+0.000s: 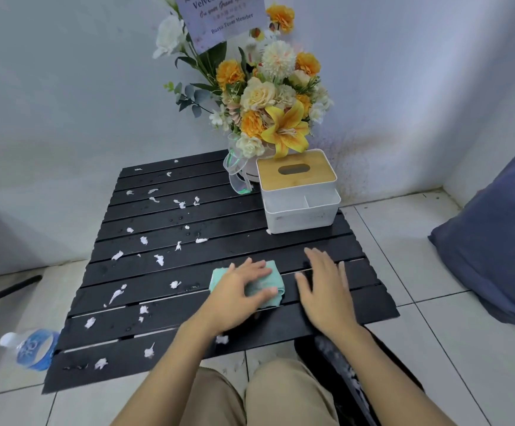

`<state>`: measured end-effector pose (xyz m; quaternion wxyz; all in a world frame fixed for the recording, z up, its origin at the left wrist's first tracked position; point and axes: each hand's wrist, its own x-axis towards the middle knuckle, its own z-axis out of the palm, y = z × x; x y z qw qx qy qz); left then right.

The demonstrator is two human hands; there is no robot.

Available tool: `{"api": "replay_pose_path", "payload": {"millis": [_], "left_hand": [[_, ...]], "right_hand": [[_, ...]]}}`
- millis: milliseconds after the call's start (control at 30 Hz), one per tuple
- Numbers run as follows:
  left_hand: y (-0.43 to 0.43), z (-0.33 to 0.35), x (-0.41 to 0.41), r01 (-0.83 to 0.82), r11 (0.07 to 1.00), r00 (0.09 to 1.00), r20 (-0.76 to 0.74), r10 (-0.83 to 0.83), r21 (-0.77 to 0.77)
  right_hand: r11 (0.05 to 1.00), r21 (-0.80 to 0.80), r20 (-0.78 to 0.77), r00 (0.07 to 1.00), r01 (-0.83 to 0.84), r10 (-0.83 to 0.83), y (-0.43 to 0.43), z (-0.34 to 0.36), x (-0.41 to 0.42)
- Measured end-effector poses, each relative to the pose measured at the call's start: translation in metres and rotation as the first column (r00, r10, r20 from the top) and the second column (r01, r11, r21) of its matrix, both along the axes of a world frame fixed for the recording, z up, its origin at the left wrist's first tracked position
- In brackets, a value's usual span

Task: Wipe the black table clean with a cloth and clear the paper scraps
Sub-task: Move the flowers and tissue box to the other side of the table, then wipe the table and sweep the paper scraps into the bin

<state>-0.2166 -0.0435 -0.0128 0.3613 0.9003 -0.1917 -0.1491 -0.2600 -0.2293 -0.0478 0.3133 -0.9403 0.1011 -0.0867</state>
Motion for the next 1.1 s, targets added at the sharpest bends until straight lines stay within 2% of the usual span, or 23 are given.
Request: {"api": "replay_pose_path", "payload": {"millis": [67,100,233,300,467,533,600,667,700,767,833,867,933,1100], "left_hand": [[0.006,-0.006,-0.004,0.118,0.980,0.990,0.059,-0.129,0.158],[0.008,-0.006,-0.003,0.137,0.976,0.987,0.056,-0.149,0.171],[0.013,-0.007,0.007,0.158,0.986,0.987,-0.048,-0.155,0.057],[0.013,-0.010,0.011,0.111,0.993,0.994,-0.025,-0.110,0.033],[0.005,-0.026,0.002,0.029,0.998,0.952,0.303,-0.043,0.053],[0.004,-0.026,0.002,0.013,0.999,0.947,0.321,-0.022,0.031],[0.009,-0.013,0.007,-0.069,0.992,0.968,0.233,0.093,-0.110],[0.019,0.005,0.014,-0.223,0.901,0.966,0.038,0.255,-0.372],[0.025,0.016,0.019,-0.320,0.808,0.944,-0.090,0.319,-0.494],[0.044,0.033,0.028,-0.534,0.560,0.846,-0.388,0.367,-0.634],[0.064,0.045,0.040,-0.707,0.306,0.704,-0.675,0.222,-0.637],[0.074,0.050,0.047,-0.768,0.217,0.634,-0.763,0.124,-0.603],[0.090,0.052,0.063,-0.809,0.142,0.580,-0.813,0.044,-0.570],[0.123,0.037,0.113,-0.839,0.030,0.541,-0.827,0.152,-0.544]], "right_hand": [[0.968,-0.243,-0.083,0.996,-0.055,0.036,0.004,-0.007,-0.004],[0.957,-0.284,-0.099,0.994,-0.067,0.040,0.005,-0.007,-0.004],[0.946,-0.316,-0.119,0.992,-0.074,0.038,0.007,-0.005,-0.003],[0.936,-0.344,-0.128,0.991,-0.075,0.033,0.008,-0.004,-0.002],[0.948,-0.309,-0.134,0.990,-0.074,0.034,0.008,-0.002,-0.004],[0.963,-0.257,-0.136,0.990,-0.078,0.044,0.006,0.000,-0.005],[0.988,-0.128,-0.110,0.992,-0.083,0.069,0.005,0.005,-0.004],[0.994,0.014,-0.046,0.993,-0.105,0.105,0.005,0.014,0.001],[0.991,0.047,-0.013,0.992,-0.122,0.122,0.009,0.019,0.006],[0.983,0.076,0.036,0.986,-0.164,0.162,0.024,0.028,0.024],[0.970,0.118,0.064,0.976,-0.212,0.206,0.047,0.034,0.050],[0.962,0.137,0.070,0.971,-0.237,0.230,0.060,0.035,0.066],[0.947,0.163,0.079,0.960,-0.277,0.268,0.084,0.035,0.102],[0.939,0.109,0.077,0.944,-0.326,0.319,0.125,0.027,0.200]]}}
